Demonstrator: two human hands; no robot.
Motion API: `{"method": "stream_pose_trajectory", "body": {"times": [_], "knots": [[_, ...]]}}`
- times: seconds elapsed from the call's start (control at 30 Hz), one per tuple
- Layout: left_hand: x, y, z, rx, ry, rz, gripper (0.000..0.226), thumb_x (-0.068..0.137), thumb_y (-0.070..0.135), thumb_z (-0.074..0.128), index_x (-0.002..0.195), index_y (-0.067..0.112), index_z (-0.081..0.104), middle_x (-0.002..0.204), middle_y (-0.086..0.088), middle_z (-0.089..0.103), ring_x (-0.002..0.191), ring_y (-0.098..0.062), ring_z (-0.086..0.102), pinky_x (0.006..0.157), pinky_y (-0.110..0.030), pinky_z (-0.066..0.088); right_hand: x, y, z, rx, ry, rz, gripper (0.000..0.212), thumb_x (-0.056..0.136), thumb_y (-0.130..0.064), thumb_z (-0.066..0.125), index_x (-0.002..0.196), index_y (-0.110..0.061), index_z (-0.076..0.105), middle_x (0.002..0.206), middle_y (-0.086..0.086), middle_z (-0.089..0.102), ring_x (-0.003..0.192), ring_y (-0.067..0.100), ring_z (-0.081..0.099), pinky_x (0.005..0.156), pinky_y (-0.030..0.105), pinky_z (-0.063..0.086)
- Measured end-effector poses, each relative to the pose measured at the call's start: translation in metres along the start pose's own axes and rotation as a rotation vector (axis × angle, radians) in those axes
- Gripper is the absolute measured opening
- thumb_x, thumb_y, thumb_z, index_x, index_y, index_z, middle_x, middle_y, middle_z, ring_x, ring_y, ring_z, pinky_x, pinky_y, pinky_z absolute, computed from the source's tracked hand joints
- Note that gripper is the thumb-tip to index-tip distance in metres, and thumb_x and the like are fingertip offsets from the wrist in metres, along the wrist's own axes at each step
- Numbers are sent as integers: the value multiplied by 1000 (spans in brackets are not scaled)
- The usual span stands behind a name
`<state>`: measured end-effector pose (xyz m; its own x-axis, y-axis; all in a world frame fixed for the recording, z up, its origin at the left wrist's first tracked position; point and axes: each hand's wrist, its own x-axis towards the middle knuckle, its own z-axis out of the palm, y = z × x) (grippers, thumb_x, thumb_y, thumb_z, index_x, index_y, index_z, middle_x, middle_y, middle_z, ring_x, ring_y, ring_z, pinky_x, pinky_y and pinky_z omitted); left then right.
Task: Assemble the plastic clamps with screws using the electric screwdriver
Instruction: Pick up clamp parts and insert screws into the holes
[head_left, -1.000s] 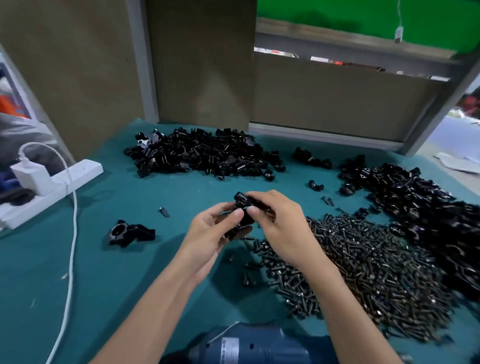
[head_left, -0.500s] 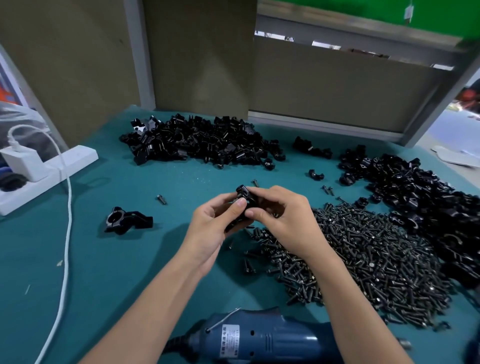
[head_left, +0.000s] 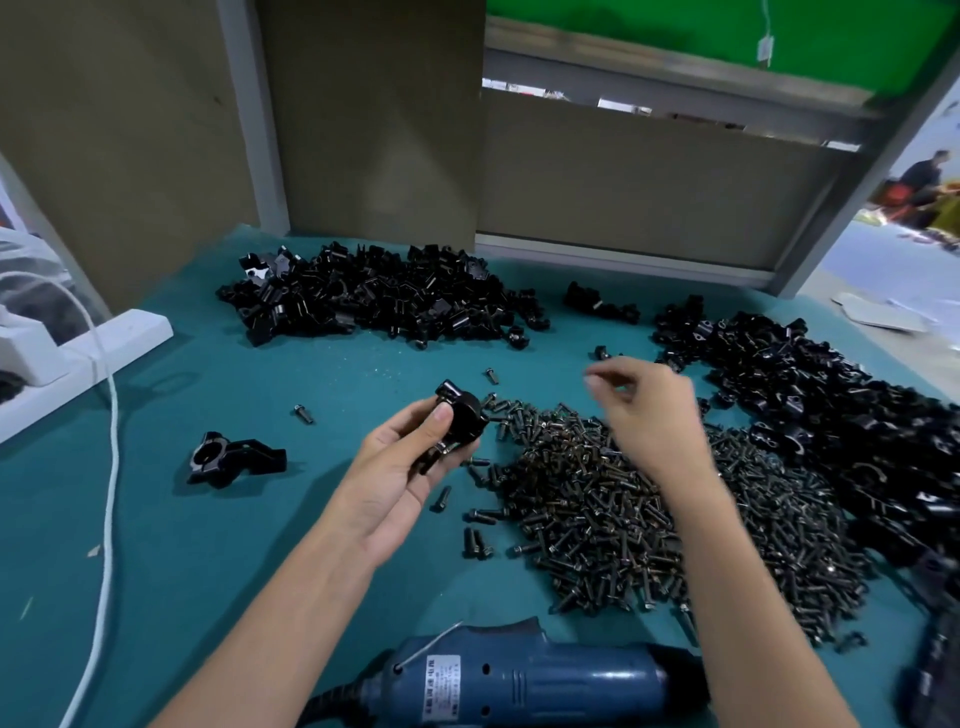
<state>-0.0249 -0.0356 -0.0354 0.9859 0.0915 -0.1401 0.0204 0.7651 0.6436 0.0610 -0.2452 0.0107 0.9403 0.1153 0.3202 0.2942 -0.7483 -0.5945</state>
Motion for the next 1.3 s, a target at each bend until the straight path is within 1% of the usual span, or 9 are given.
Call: {"method": "stream_pose_trajectory", "body": {"times": [0.13,0.43,0.6,0.73,0.83,0.9,1.13,1.23,1.3], "knots": [[-2,-1,2,1,-9,-50,36,71,10,69,104,-3,65,106,-17,74,95,-25,73,70,-27,61,18,46,-21,-526,-206,266,17,91,-8,63,101,-13,75,96,12,73,83,29,67,76,38,57],[-5,-2,5,56,4,-107,41,69,7,70,109,-2,63,104,-17,75,90,-27,74,67,-24,60,33,65,-22,-581,-327,331,23,82,-1,71,105,2,70,100,18,70,91,32,67,83,46,58],[-4,0,4,57,1,-110,34,71,5,70,103,-2,65,107,-20,73,91,-29,74,65,-25,60,24,54,-17,-641,-221,274,12,83,6,60,93,1,65,91,18,66,82,35,65,74,45,58],[-2,1,3,46,-33,-99,32,72,7,70,102,-1,63,111,-22,71,94,-30,73,70,-29,61,18,44,-18,-66,-63,265,6,87,-5,70,89,-7,64,82,12,71,77,29,68,73,38,58],[-3,1,4,55,-79,-104,35,74,8,69,107,-1,60,113,-23,70,99,-30,72,82,-36,60,10,26,-18,669,-167,280,4,90,3,62,90,0,64,80,16,74,72,24,72,66,27,60],[-4,0,3,55,-100,-115,40,75,9,68,112,-3,58,115,-24,69,102,-30,71,85,-37,59,7,19,-18,828,-227,257,5,90,3,59,91,2,64,83,18,74,73,23,72,65,24,58],[-3,0,2,46,-127,-92,38,79,11,66,113,-4,56,117,-24,68,110,-32,68,87,-38,59,11,41,-17,83,-203,231,16,95,-14,61,86,-17,73,84,-3,73,70,4,62,61,20,44],[-3,0,2,53,-133,-81,33,80,11,66,108,-2,58,117,-25,69,108,-31,68,85,-37,60,21,55,-25,-42,-84,280,28,100,-5,46,96,-17,70,89,-2,73,40,-4,49,39,14,34],[-3,0,2,53,-137,-76,30,80,11,65,107,-1,58,116,-25,69,107,-31,69,84,-36,60,26,61,-29,-132,-43,289,34,97,1,41,93,-19,69,93,2,74,47,2,50,44,19,36]]}}
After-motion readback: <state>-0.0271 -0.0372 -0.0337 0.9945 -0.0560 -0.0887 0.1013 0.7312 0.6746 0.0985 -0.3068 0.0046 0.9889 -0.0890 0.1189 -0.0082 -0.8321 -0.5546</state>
